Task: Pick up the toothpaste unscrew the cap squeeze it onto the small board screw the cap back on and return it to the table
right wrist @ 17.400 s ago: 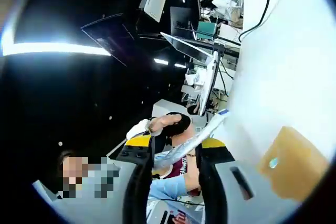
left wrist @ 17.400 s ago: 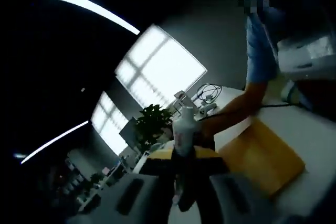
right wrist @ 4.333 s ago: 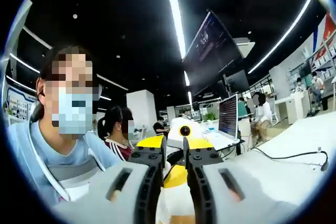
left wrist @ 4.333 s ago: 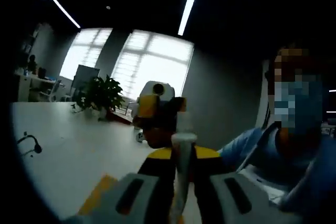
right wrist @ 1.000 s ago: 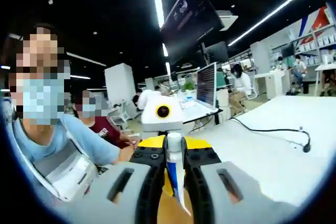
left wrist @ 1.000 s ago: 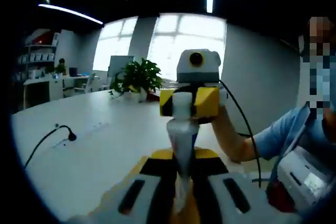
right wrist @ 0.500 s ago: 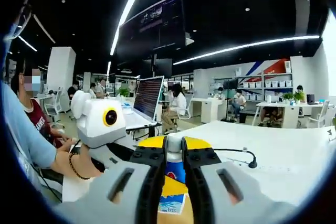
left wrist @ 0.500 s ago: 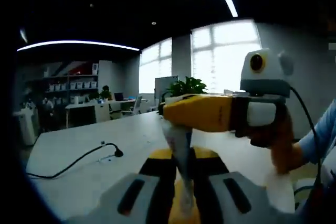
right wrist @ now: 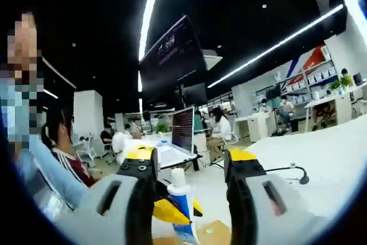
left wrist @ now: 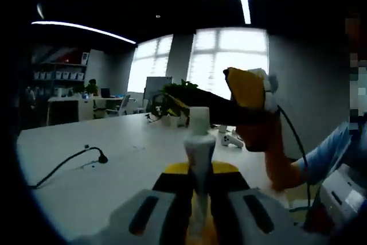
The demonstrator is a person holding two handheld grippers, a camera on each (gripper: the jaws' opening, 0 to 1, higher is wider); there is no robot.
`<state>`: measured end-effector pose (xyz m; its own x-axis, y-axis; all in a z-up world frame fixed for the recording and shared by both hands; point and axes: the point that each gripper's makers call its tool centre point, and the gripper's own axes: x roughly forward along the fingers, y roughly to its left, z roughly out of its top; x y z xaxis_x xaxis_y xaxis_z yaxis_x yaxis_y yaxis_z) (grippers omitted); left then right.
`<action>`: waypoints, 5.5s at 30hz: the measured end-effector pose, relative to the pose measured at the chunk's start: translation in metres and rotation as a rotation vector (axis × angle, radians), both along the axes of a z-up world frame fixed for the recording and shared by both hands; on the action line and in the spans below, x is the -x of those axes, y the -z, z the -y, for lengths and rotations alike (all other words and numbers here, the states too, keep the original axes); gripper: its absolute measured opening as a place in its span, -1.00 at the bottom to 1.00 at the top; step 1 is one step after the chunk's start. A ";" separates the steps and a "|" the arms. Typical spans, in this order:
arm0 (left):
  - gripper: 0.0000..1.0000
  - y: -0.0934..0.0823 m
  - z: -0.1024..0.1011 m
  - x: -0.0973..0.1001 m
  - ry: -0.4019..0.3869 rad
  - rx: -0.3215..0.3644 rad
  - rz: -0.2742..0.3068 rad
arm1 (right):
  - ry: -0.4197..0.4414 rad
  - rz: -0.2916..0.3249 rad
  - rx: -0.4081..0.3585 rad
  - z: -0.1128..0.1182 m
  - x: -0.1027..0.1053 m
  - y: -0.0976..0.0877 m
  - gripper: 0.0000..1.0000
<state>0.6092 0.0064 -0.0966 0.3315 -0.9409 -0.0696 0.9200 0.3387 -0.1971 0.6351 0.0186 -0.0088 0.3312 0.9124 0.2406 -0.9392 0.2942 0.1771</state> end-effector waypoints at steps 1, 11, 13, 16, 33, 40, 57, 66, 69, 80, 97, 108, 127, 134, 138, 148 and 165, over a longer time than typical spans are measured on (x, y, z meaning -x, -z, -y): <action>-0.82 -0.001 0.000 0.000 0.005 0.020 -0.016 | -0.069 -0.010 -0.009 0.000 0.005 0.000 -0.31; -0.82 -0.009 0.015 0.040 0.284 0.132 -0.113 | -0.520 -0.143 -0.022 -0.017 0.045 0.024 -0.52; -0.82 -0.010 0.015 0.047 0.329 0.142 -0.140 | -0.565 -0.174 -0.043 -0.020 0.052 0.024 -0.52; -0.82 -0.007 0.018 0.055 0.381 0.124 -0.145 | -0.605 -0.217 -0.093 -0.022 0.056 0.021 -0.52; -0.83 0.013 0.009 0.014 0.071 -0.023 -0.091 | -0.319 -0.124 0.101 -0.030 0.029 0.041 -0.77; -0.83 0.006 -0.007 -0.017 -0.217 -0.054 0.045 | 0.004 0.013 0.126 -0.034 0.004 0.031 -0.77; -0.79 0.003 -0.011 -0.033 -0.310 -0.097 0.202 | 0.383 0.106 0.214 -0.022 -0.005 0.038 -0.77; -0.83 -0.002 -0.010 -0.022 -0.209 -0.060 0.126 | 0.257 0.132 0.207 -0.019 0.005 0.022 -0.51; -0.83 -0.004 -0.010 -0.012 -0.090 -0.050 0.084 | 0.176 0.147 0.156 -0.006 0.011 0.004 -0.30; -0.83 -0.016 0.002 0.045 0.342 0.115 -0.038 | -0.292 -0.039 0.099 -0.017 0.046 0.021 -0.60; -0.84 0.005 0.001 0.012 0.064 -0.033 0.017 | -0.187 -0.030 0.222 -0.021 0.026 0.048 -0.77; -0.83 0.021 -0.016 -0.036 -0.293 -0.042 -0.006 | 0.360 0.061 0.312 -0.023 -0.016 0.061 -0.78; -0.83 0.014 -0.008 -0.017 -0.077 0.009 -0.134 | 0.326 0.115 0.254 -0.003 -0.010 0.028 -0.37; -0.83 -0.003 0.004 0.022 0.184 0.091 -0.195 | -0.164 -0.152 0.088 -0.002 0.015 0.022 -0.50; -0.83 -0.003 0.008 0.035 0.256 0.098 -0.221 | -0.408 -0.270 -0.005 -0.013 0.035 0.024 -0.50; -0.83 -0.001 0.019 0.070 0.447 0.109 -0.281 | -0.678 -0.409 -0.020 -0.036 0.077 0.038 -0.73; -0.83 0.026 0.001 -0.009 -0.075 -0.027 -0.166 | 0.118 -0.260 0.250 -0.027 -0.007 0.071 -0.78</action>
